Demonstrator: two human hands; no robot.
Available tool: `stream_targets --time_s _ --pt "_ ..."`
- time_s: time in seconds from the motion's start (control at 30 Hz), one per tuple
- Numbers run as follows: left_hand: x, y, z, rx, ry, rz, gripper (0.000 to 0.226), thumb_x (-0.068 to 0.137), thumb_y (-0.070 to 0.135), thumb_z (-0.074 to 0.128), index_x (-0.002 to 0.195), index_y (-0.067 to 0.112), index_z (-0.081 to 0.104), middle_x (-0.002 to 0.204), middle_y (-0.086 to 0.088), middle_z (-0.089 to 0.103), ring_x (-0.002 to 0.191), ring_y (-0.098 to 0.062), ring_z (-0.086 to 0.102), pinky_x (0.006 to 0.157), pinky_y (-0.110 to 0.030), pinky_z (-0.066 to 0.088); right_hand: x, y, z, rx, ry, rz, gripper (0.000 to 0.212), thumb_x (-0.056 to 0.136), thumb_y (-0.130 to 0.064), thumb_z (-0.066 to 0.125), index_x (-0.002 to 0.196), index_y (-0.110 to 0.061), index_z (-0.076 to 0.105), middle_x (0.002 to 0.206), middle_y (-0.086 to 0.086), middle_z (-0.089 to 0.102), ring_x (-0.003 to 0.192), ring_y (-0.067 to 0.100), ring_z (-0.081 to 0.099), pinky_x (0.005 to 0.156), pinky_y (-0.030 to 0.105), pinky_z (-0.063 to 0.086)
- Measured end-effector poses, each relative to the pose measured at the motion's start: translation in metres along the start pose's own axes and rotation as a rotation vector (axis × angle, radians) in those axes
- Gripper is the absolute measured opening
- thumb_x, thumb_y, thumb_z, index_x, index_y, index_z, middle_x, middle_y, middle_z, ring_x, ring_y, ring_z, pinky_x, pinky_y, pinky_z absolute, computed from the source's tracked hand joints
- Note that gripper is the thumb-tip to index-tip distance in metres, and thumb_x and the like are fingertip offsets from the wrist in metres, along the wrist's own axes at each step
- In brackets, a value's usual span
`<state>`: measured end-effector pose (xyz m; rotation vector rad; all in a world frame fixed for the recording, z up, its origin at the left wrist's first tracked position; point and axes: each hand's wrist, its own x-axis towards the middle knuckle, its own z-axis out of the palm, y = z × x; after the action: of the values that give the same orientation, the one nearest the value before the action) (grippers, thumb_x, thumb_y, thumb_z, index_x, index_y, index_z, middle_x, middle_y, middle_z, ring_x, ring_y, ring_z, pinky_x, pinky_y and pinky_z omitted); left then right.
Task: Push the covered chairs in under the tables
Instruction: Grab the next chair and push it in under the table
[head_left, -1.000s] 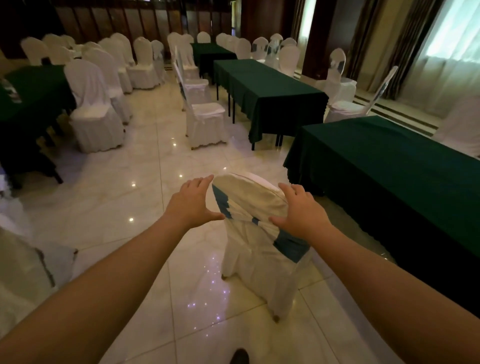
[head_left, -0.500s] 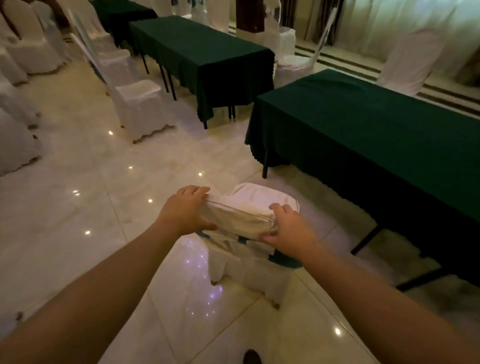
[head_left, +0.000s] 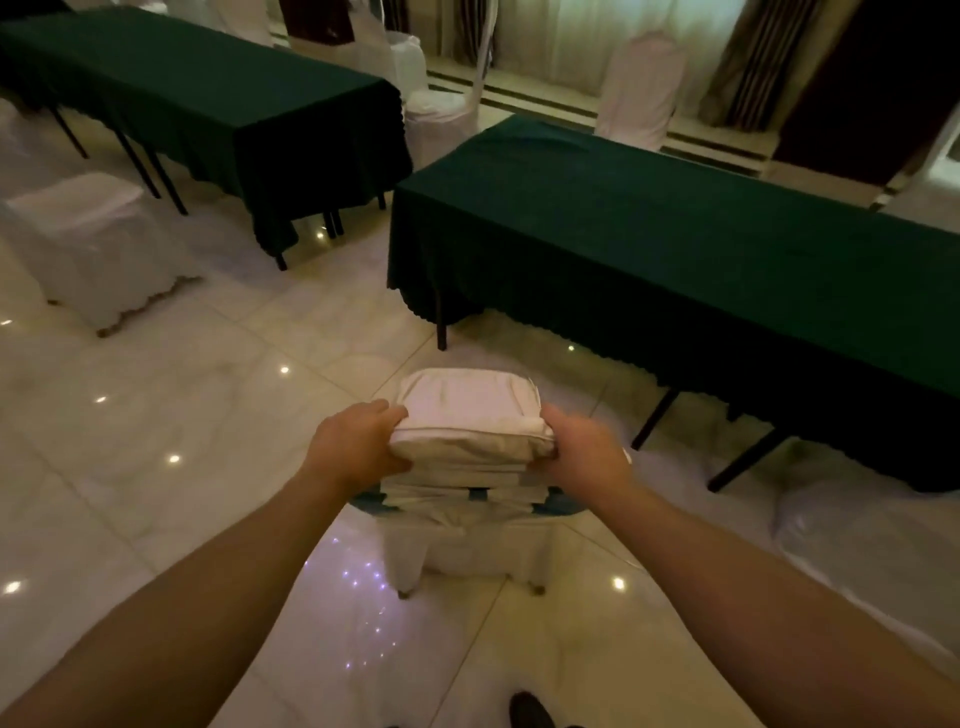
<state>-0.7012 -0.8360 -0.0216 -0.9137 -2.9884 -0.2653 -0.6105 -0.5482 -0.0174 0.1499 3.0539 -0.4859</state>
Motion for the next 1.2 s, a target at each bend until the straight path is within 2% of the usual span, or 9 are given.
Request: stream_targets --time_s 0.07,0.17,0.33,0.43,0.57,0.73,0.9,1.0,1.2 --pt "0.008 -0.009 -0.003 0.068 -0.016 0.073 0.043 0.068 0.049 0.08 0.098 0.024 0.063 0.081 0.004 0.056 0.067 -0.015 0.048 0.053 -0.027 0.039 0.003 -0.005 -0.001 0.043 0.008 0.041 0.04 0.082 -0.032 0.075 0.114 -0.025 0.053 0.1 0.005 0.067 0.093 0.03 0.062 0.077 0.04 0.05" --pt "0.023 -0.029 -0.01 0.118 -0.058 0.112 0.043 0.072 0.056 0.073 0.103 0.029 0.06 0.084 0.005 0.056 0.07 -0.016 0.052 0.059 -0.031 0.05 0.011 -0.02 0.002 0.063 0.033 0.093 0.031 0.083 -0.028 0.071 0.101 -0.029 0.047 0.095 0.003 0.065 0.09 0.03 0.06 0.081 0.044 0.048" --pt "0.052 -0.049 -0.022 0.153 -0.061 0.179 0.046 0.072 0.059 0.071 0.106 0.031 0.059 0.086 0.005 0.058 0.07 -0.017 0.053 0.062 -0.03 0.051 0.026 -0.035 -0.003 0.088 0.067 0.141 0.035 0.082 -0.031 0.075 0.109 -0.028 0.053 0.099 0.001 0.064 0.094 0.027 0.059 0.084 0.041 0.048" --pt "0.083 -0.053 -0.032 0.168 -0.036 0.227 0.049 0.069 0.059 0.075 0.107 0.033 0.06 0.087 0.006 0.062 0.069 -0.015 0.054 0.061 -0.028 0.05 0.04 -0.036 -0.013 0.1 0.119 0.172 0.036 0.08 -0.032 0.078 0.096 -0.033 0.046 0.094 -0.006 0.057 0.09 0.022 0.055 0.078 0.038 0.044" --pt "0.128 -0.05 -0.047 0.143 -0.02 0.305 0.051 0.07 0.058 0.076 0.111 0.03 0.063 0.094 0.002 0.066 0.076 -0.02 0.06 0.068 -0.034 0.055 0.063 -0.023 -0.027 0.12 0.164 0.212 0.044 0.077 -0.034 0.082 0.087 -0.036 0.04 0.085 -0.009 0.049 0.081 0.018 0.051 0.069 0.033 0.036" --pt "0.188 -0.053 -0.05 0.151 -0.005 0.355 0.055 0.074 0.059 0.073 0.119 0.032 0.059 0.103 0.003 0.065 0.087 -0.019 0.06 0.076 -0.033 0.052 0.107 -0.006 -0.038 0.111 0.161 0.254 0.045 0.077 -0.038 0.081 0.087 -0.037 0.036 0.085 -0.01 0.045 0.081 0.018 0.047 0.072 0.035 0.038" --pt "0.269 -0.055 -0.035 0.19 -0.003 0.376 0.055 0.071 0.063 0.073 0.114 0.034 0.057 0.096 0.005 0.065 0.078 -0.016 0.059 0.068 -0.028 0.05 0.166 0.028 -0.052 0.142 0.163 0.269 0.044 0.078 -0.035 0.081 0.093 -0.033 0.04 0.091 -0.007 0.049 0.085 0.017 0.048 0.079 0.038 0.047" --pt "0.319 -0.049 -0.029 0.238 -0.015 0.36 0.053 0.068 0.065 0.073 0.109 0.037 0.056 0.09 0.009 0.063 0.07 -0.011 0.052 0.064 -0.026 0.048 0.203 0.052 -0.063 0.147 0.152 0.281 0.043 0.08 -0.032 0.08 0.095 -0.032 0.04 0.091 -0.006 0.05 0.086 0.019 0.051 0.078 0.038 0.044" --pt "0.4 -0.03 -0.031 0.259 -0.022 0.424 0.045 0.07 0.063 0.072 0.104 0.037 0.056 0.087 0.01 0.061 0.07 -0.009 0.053 0.063 -0.026 0.046 0.256 0.094 -0.077 0.188 0.178 0.322 0.041 0.078 -0.033 0.081 0.091 -0.033 0.042 0.09 -0.005 0.053 0.087 0.023 0.055 0.078 0.039 0.047"
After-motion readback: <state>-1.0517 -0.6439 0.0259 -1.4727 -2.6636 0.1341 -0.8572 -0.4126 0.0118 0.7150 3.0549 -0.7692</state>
